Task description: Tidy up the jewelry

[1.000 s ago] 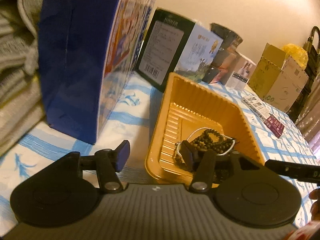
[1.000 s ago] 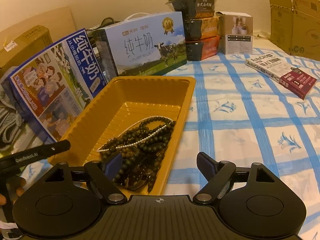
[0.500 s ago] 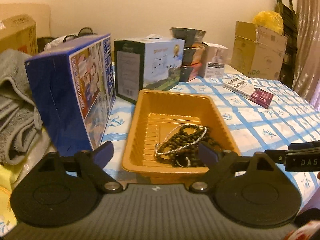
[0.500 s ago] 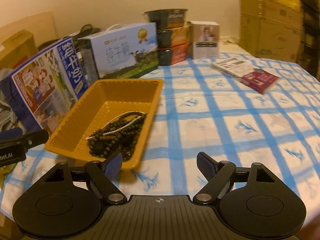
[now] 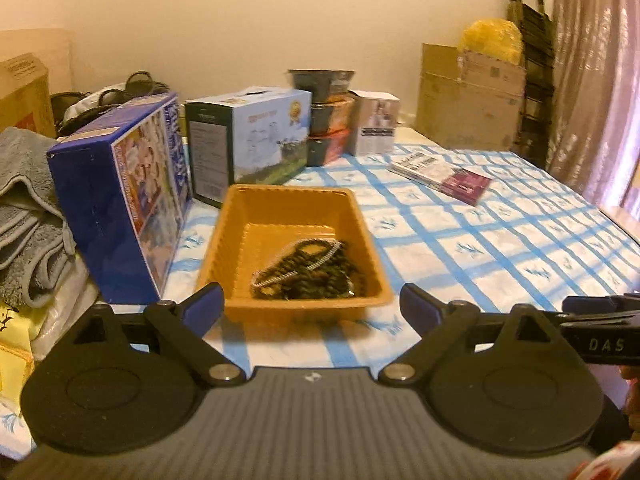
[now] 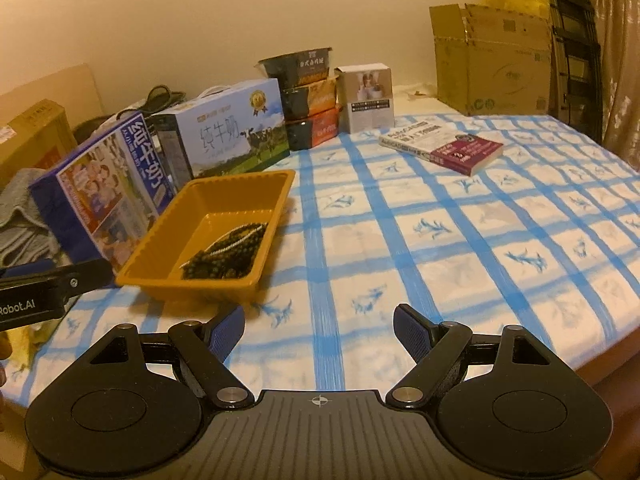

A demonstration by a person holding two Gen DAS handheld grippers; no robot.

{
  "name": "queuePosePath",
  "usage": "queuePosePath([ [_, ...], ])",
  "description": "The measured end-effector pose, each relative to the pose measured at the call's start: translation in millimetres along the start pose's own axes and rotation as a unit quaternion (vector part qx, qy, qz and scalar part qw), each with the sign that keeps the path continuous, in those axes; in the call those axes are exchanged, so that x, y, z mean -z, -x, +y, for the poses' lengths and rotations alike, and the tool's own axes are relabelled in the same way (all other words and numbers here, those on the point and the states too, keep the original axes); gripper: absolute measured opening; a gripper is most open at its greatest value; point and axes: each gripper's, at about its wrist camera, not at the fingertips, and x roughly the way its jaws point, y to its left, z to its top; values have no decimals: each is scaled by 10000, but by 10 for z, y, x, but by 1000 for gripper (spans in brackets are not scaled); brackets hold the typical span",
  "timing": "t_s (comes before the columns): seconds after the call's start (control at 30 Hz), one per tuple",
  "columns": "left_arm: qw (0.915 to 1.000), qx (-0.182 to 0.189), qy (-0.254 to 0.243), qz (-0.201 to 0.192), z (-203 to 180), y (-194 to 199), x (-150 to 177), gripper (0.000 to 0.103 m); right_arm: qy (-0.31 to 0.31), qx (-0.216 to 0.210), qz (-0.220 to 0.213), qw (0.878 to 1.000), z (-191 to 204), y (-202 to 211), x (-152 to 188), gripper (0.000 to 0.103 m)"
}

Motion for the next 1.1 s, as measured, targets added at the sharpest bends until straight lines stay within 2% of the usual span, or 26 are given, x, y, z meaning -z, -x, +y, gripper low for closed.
queuePosePath([
  [0.17,9990,204,-241,311,-216,119,77,94,-62,-39,85,9999,-44,218,92,81],
  [0.3,9973,432,-132,581,-301,127,139,94,-151,-32,179,9997,-92,294,115,81],
  [0.47,9957,484,-195,766,-398,105,211,93,-213,28,293,9993,-178,331,181,81],
  [0.73,9939,536,-226,939,-467,-7,276,93,-347,100,495,9981,-292,324,286,81],
  [1.1,9929,555,-262,1018,-503,-49,298,93,-294,110,506,9982,-278,321,270,81],
])
